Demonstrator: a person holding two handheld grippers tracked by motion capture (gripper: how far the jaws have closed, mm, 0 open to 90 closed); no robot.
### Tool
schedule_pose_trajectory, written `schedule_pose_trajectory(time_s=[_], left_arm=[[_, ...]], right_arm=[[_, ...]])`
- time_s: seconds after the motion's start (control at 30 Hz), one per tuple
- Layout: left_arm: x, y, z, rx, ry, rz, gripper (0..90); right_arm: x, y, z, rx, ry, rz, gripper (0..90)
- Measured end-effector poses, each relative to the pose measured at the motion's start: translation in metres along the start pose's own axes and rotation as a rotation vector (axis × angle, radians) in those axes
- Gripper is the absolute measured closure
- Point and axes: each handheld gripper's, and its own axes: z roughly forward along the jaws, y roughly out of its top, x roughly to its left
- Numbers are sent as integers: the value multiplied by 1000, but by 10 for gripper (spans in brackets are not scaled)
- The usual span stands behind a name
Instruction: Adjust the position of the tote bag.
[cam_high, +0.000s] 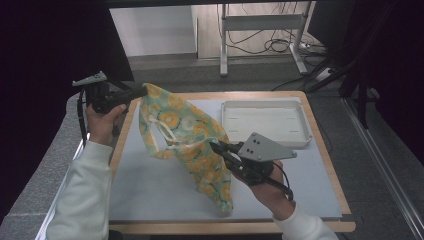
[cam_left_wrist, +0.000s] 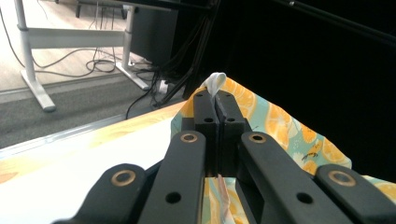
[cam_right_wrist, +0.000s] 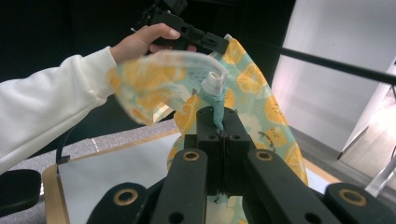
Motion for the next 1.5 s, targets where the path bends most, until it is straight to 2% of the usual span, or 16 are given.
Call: schedule_pose_trajectory(time_s=[0.17,0.27,0.4,0.63,0.9,1.13,1.33,1.5], left_arm=[[2,-3,5,15,27,0,900],[-1,-2,6,23,49,20,900],[-7,1,4,19,51,42,900],[-17,10,-8,-13,50,65,900],[-23,18,-22,-55,12,65,900],[-32,26,-33,-86,3,84,900],[-40,32,-39,-101,-2,104,900],[-40,33,-42,-112,-4,101,900]], right_arm=[[-9,-7,4,7,4,39,881],[-15,-8,5,10,-5,61,882],[-23,-5,4,-7,-19,87,883],[-25,5,-5,-39,-44,77,883],[-25,20,-17,-84,-66,58,883],[-28,31,-29,-115,-89,39,883],[-34,39,-39,-143,-117,36,884],[-40,45,-51,-175,-142,45,885]])
